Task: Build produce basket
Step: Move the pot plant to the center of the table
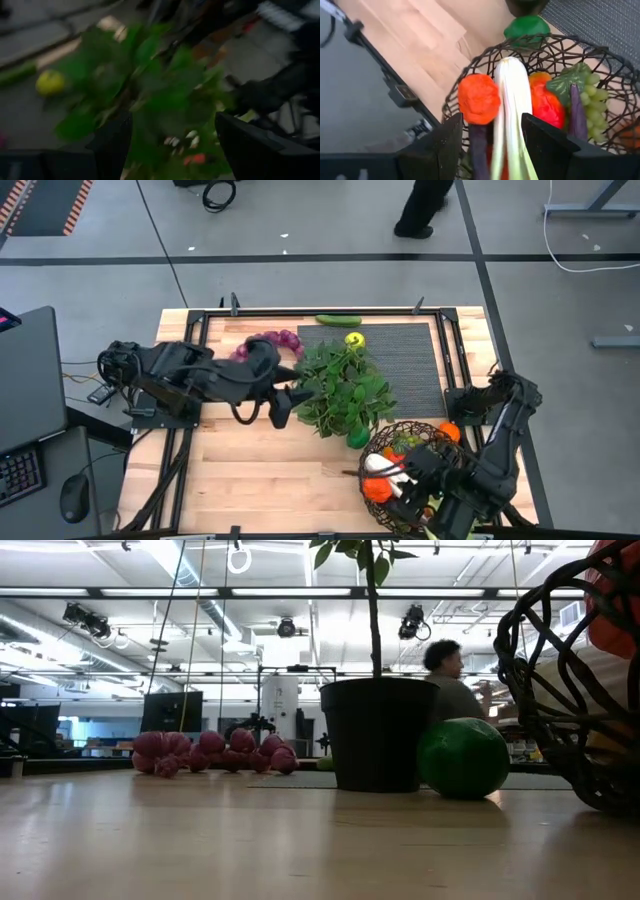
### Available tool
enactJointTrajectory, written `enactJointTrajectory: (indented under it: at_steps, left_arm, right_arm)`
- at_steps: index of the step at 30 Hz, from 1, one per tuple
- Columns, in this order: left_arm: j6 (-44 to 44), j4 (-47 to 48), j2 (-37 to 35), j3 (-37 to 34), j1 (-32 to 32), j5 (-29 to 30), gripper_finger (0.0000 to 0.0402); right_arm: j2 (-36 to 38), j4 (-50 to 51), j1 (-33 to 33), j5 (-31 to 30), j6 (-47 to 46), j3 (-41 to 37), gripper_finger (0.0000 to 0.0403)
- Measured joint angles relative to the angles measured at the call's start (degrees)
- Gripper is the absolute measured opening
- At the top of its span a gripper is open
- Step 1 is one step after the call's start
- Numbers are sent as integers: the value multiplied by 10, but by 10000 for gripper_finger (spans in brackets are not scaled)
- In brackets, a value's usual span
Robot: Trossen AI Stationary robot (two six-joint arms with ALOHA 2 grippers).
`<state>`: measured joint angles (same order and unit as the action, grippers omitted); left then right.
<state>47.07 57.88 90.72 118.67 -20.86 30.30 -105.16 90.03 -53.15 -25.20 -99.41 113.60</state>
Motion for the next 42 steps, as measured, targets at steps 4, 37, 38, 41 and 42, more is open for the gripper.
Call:
enactJointTrajectory:
  at_steps: [4,37,38,41,42]
  left_arm:
    - [76,86,0,0,0,1,279]
    - [274,-88,-23,-376,89,-272,146]
    - [276,-89,-23,-389,96,-271,151]
    - [289,-86,-23,-430,118,-272,167]
    - [292,-89,-23,-441,126,-271,173]
  right_arm:
    - [2,0,-1,-8,-24,0,204]
    - [155,0,-42,-81,-178,-125,187]
    - [163,0,-43,-83,-180,-130,188]
    - [187,0,-43,-84,-182,-153,193]
    - [193,0,-43,-84,-187,-162,195]
